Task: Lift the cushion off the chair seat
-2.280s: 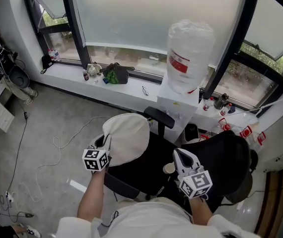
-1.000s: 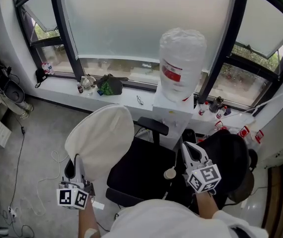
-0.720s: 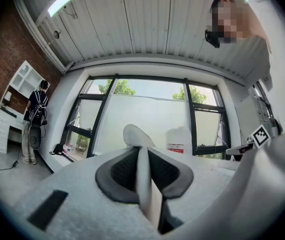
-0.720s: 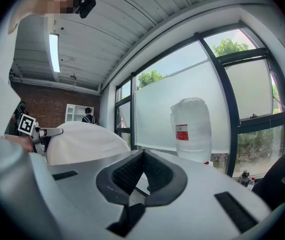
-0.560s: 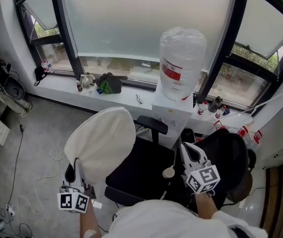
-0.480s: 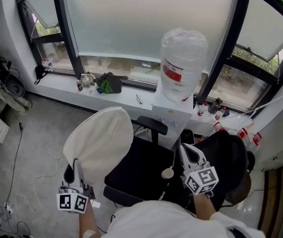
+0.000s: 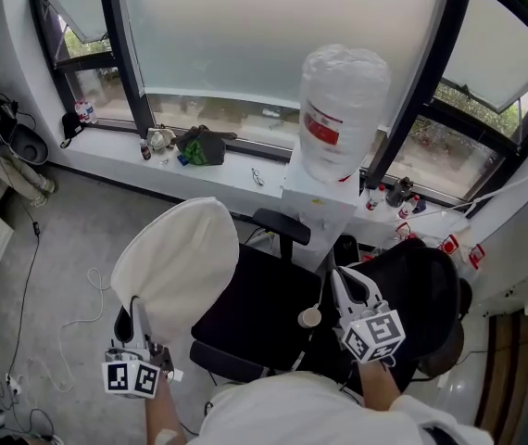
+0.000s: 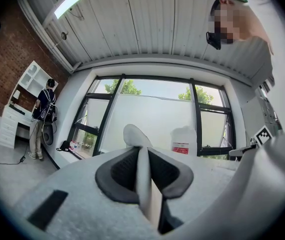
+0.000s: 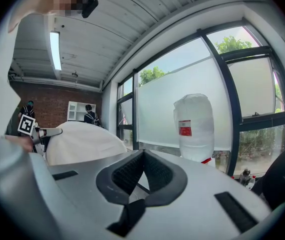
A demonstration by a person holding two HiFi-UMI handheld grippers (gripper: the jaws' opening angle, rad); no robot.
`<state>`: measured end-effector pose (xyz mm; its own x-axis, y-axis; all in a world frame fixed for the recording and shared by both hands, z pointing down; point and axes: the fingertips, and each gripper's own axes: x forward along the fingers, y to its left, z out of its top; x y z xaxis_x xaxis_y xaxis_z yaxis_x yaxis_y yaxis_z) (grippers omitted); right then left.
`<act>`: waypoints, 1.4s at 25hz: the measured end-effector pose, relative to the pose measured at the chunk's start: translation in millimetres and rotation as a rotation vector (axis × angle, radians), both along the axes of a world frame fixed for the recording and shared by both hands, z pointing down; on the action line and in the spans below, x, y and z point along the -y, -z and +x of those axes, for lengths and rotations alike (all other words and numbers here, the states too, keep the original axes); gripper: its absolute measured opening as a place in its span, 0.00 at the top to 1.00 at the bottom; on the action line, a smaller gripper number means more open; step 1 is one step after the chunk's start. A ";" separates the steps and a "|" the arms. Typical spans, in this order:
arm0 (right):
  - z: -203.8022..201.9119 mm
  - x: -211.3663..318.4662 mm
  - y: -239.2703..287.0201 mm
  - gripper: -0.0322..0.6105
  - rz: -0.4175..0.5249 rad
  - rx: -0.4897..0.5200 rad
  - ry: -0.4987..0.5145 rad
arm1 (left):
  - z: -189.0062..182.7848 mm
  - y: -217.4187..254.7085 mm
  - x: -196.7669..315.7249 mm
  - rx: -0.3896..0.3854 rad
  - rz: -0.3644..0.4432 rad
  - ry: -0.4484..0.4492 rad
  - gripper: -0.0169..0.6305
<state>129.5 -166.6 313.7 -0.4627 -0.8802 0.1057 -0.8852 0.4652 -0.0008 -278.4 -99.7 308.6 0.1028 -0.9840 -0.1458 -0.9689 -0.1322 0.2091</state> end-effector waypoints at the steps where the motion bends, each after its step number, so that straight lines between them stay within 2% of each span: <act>1: 0.2 -0.7 -0.6 0.95 -0.003 -0.001 0.000 | -1.1 -1.3 -1.1 -0.004 -0.001 0.000 0.90; 17: -5.6 -5.5 -3.9 0.95 -0.016 -0.023 0.041 | 1.1 -2.9 -21.2 -0.028 0.012 0.017 0.90; 27: -7.9 -12.1 -5.3 0.95 -0.015 -0.002 0.068 | 3.1 -1.3 -39.7 -0.023 0.002 0.046 0.90; 35: 4.2 -17.3 -9.3 0.95 -0.022 0.033 0.049 | 11.4 -0.7 -47.9 -0.021 0.006 0.047 0.90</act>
<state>133.7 -149.4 323.0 -0.5085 -0.8542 0.1086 -0.8608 0.5073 -0.0402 -267.0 -51.8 309.3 0.0534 -0.9867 -0.1537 -0.9696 -0.0881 0.2283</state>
